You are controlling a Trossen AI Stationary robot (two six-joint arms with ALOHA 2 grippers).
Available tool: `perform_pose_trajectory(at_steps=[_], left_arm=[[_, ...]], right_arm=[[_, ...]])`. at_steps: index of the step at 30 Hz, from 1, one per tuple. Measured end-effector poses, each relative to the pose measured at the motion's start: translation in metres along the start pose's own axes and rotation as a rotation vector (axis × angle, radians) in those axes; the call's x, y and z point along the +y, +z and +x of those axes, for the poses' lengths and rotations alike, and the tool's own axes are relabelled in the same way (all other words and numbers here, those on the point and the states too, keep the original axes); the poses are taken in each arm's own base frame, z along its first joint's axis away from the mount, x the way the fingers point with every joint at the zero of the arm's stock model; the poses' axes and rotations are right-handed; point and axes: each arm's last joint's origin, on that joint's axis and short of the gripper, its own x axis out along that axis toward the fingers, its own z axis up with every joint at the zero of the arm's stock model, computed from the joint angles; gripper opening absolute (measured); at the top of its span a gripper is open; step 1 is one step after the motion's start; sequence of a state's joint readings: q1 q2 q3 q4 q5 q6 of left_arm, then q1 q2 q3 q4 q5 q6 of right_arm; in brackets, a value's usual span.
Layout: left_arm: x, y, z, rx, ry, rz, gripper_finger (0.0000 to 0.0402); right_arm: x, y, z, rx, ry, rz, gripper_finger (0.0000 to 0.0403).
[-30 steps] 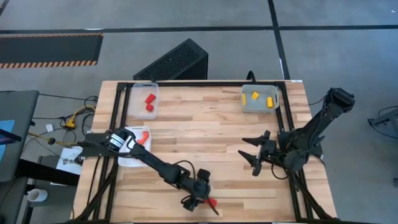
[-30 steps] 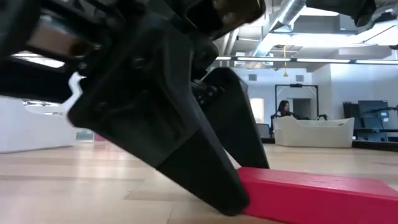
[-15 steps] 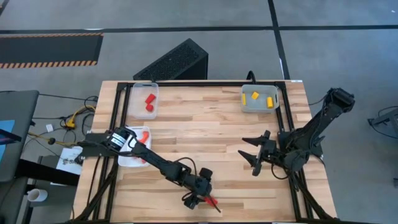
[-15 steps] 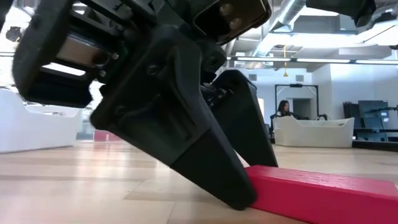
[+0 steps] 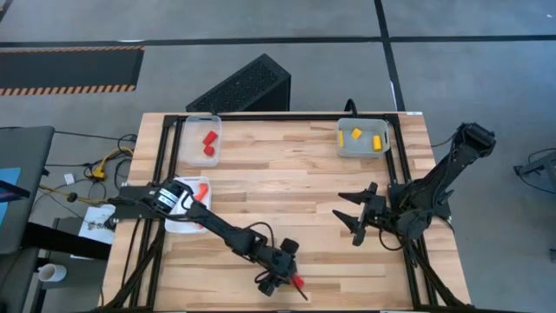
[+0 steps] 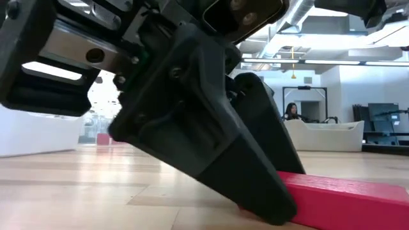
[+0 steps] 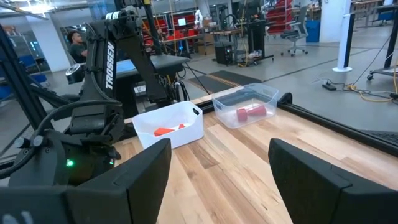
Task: Sort & place blocks by color
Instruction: Put the red block into the transparent bin
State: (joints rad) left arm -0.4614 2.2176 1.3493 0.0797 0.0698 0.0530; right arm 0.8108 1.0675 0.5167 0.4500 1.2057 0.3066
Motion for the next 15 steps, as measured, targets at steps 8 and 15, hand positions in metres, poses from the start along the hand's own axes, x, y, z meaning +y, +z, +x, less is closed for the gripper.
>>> perform_pose_trajectory(at_steps=[8,15], left_arm=[[0.005,0.006,-0.007,-0.020,0.014,0.024,0.0098],[0.021,0.010,-0.039,0.109,0.088,0.030,0.0098]], right_arm=[[0.000,0.000,0.000,0.000,0.001,0.001,0.0291],[0.000,0.000,0.000,0.001,0.003,0.001,0.0291]])
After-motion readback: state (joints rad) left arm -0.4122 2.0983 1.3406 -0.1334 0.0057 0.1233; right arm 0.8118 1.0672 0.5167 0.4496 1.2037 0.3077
